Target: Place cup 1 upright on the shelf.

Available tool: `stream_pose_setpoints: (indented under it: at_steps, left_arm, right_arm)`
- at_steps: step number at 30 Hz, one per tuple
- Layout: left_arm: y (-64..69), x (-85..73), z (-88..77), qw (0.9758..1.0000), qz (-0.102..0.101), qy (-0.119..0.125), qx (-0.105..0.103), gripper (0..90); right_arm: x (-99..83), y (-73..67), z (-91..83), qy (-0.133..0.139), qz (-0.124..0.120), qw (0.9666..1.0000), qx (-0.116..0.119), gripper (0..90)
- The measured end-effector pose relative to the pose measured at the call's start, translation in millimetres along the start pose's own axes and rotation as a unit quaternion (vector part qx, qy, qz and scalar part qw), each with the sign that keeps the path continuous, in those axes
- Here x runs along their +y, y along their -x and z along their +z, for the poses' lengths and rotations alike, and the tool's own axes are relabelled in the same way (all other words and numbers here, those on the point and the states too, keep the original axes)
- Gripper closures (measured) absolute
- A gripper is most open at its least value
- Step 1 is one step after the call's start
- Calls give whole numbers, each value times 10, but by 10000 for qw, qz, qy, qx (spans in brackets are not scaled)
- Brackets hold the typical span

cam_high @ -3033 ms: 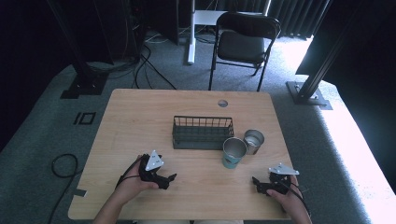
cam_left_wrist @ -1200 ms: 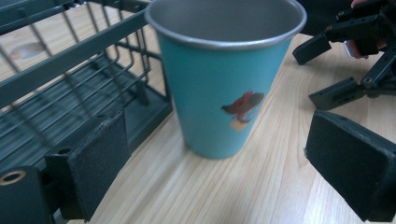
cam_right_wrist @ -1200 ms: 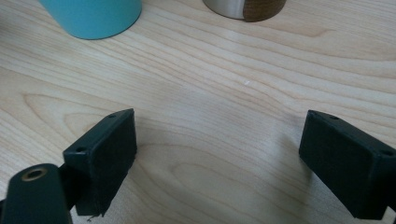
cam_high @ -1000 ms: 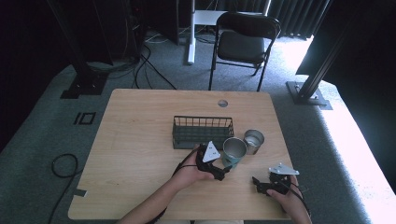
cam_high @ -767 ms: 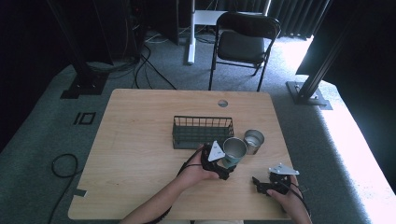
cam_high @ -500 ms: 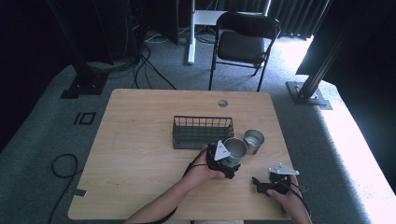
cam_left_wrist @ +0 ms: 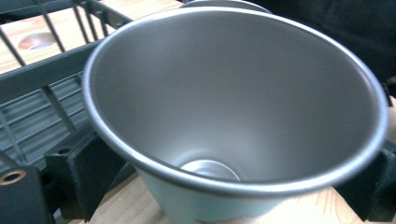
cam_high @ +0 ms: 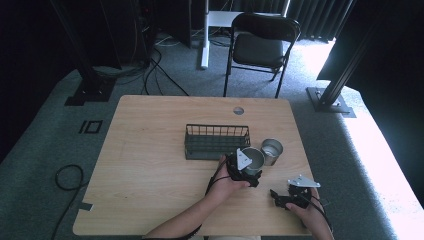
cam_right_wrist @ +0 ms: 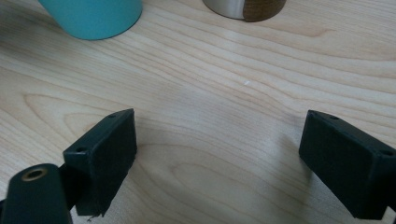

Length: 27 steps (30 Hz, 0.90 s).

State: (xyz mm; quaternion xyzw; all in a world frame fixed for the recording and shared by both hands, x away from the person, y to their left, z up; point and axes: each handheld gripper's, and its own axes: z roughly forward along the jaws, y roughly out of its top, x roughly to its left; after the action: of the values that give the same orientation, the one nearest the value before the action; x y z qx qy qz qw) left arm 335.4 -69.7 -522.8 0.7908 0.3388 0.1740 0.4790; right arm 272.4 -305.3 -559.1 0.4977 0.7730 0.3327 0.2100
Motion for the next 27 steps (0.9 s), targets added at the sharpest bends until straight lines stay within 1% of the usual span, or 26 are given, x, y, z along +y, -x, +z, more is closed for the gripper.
stream_pose_setpoints:
  at_steps: [1, 2, 3, 5, 7, 9, 11, 14, 15, 19, 23, 27]
  left_arm:
    - [2, 0, 6, 10000, -21, -8, 62, 68]
    - [7, -2, 11, 9998, 93, -24, 146, 68]
    - [14, -4, 16, 9997, 136, -12, 194, 68]
    - [26, -1, 26, 9998, 35, 12, 196, 68]
    - [50, 1, 34, 9996, 97, 46, 249, 72]
    - [70, 0, 40, 9996, 48, 59, 278, 143]
    - [81, -7, 47, 9994, 68, 79, 342, 149]
    - [84, -12, 47, 9992, 22, 100, 396, 154]
    - [83, -13, 41, 9988, -1, 95, 477, 154]
    - [69, -25, 6, 9989, 46, 75, 460, 161]
    - [52, -47, -38, 9990, 135, 72, 429, 162]
    - [34, -73, -90, 9991, 153, 74, 393, 163]
  right_arm:
    - [0, 0, 0, 1, 1, 10000, 1, 107]
    - [0, 0, 0, 2, 1, 10000, 1, 107]
    - [0, 0, 0, 0, 1, 10000, 0, 107]
    - [0, 0, 0, 0, 1, 10000, 0, 108]
    - [0, 0, 0, 0, 0, 10000, 0, 108]
    - [0, 0, 0, 0, 0, 10000, 0, 108]
    - [0, 0, 0, 2, 1, 10000, 1, 107]
    - [0, 0, 0, 0, 0, 10000, 0, 107]
    - [0, 0, 0, 2, -1, 10000, 1, 107]
    - [0, 0, 0, 0, -2, 10000, 0, 107]
    - [0, -1, -1, -3, 5, 10000, 1, 108]
    - [0, -1, 0, -3, 2, 10000, 0, 107]
